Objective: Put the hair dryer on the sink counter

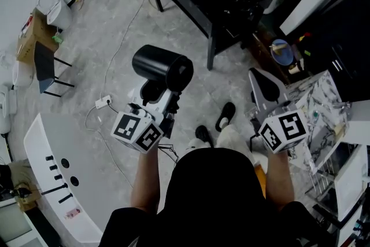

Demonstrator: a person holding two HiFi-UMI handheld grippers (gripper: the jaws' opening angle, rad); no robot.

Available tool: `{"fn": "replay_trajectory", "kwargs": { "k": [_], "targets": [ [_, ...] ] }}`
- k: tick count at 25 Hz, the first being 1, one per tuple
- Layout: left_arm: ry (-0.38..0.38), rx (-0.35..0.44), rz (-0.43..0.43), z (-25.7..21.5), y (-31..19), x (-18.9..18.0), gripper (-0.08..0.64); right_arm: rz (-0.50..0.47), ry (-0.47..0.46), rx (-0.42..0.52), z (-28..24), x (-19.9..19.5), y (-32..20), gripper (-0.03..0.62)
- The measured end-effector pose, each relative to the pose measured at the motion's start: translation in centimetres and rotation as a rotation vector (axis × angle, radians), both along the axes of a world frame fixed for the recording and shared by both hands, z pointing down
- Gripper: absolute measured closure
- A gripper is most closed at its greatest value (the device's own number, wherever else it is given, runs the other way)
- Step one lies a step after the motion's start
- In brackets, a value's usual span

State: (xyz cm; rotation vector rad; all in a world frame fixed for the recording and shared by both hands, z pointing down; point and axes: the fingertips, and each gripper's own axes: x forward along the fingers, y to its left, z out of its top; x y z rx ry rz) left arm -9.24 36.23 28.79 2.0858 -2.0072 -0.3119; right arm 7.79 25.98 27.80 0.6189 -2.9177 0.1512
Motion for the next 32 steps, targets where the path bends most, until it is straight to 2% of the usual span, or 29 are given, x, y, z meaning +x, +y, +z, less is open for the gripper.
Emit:
{"fn": "replay_trajectory", "kwargs": {
  "k": [5,12,25,32],
  "targets": [
    [-0.006,-0.024,0.008,0.5,-1.4,-0.2,0.351,-0.006,-0.011,-0.017,0.4,-0.9,-1.1,0.583],
    [-0.015,-0.005,0.025,0.6,-5.0,-1.1,0.351,-0.002,-0.004,-0.024,0.4,-1.9,-5.3,0.583],
    [0.012,0.000,0.028,-0.7,-15.9,-2.3,0.351,0.007,-0.030,-0.041,-0.4,-3.2,-16.4,0.583],
    [-0.006,0.000,0.015,-1.3,-21.5,-1.8,0.353,-0.003,-0.043,-0.043,-0.8,-2.8,-22.0,0.583]
  ]
}}
